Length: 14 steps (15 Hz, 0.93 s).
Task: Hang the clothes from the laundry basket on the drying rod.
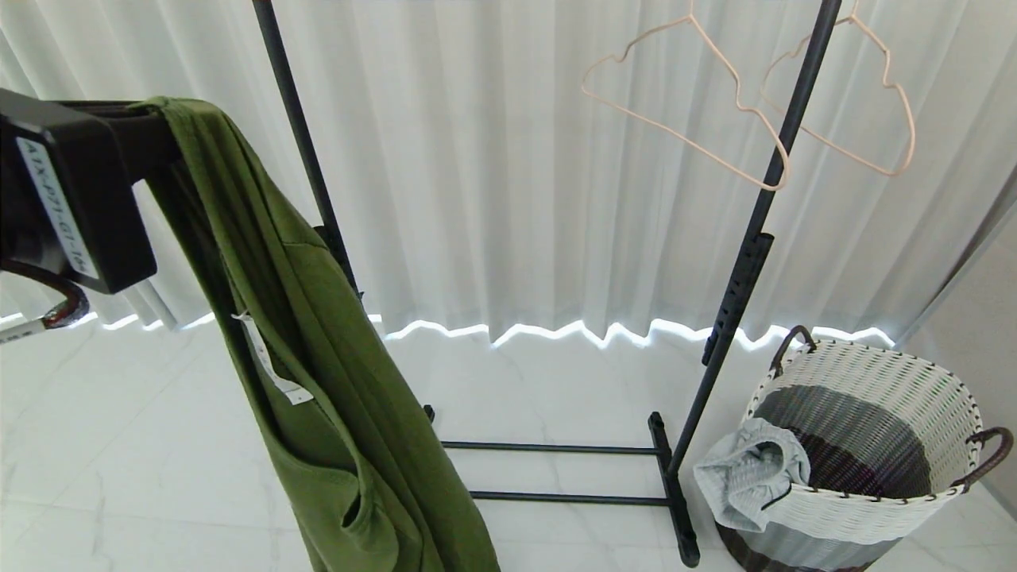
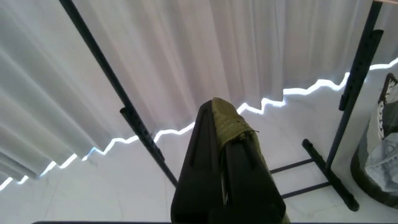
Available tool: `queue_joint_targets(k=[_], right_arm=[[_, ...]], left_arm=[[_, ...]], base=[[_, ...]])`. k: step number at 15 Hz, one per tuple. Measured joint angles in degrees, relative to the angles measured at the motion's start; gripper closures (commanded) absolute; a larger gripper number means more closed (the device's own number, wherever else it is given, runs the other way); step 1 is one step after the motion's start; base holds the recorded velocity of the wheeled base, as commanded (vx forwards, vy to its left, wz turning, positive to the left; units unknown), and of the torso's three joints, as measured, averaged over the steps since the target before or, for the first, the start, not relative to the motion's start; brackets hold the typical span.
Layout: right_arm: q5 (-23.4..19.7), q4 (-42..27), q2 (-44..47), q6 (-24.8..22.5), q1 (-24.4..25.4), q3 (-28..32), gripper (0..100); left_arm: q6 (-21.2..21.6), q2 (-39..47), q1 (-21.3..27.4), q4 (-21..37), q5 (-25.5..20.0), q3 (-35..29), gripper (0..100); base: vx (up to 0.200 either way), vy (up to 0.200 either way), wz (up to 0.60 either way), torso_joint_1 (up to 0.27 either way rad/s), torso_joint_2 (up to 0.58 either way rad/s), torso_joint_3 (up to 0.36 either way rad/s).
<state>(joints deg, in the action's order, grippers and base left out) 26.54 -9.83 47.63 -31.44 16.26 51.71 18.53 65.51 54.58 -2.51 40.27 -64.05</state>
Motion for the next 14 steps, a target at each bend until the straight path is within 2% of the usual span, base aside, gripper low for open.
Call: queue_joint_targets(k=[3,6,14], right_arm=[[-0.57,0.22,-1.08,0.13,-0.26,-2.00,0],[-3.01,0.17,-1.82,1.55,-0.28,-2.38,0],[-3.23,0.17,-2.27,2.55,-0.37,-2.22,0]], left_arm=[[1.55,-1.27,-1.30,0.05,0.07,0.18,100],[2.97,-2.86,-4.77,0.09,-0.23,0.30,100],[3.08,-4.61,-5.72,0.09,-1.51,2.67,100]], base=[[0.000,0.000,0.00,0.000,0.00,0.000],[0.000,0.000,0.00,0.042,-0.12,-0.080],[0.000,0.000,0.00,0.168,-0.43,-0.270]])
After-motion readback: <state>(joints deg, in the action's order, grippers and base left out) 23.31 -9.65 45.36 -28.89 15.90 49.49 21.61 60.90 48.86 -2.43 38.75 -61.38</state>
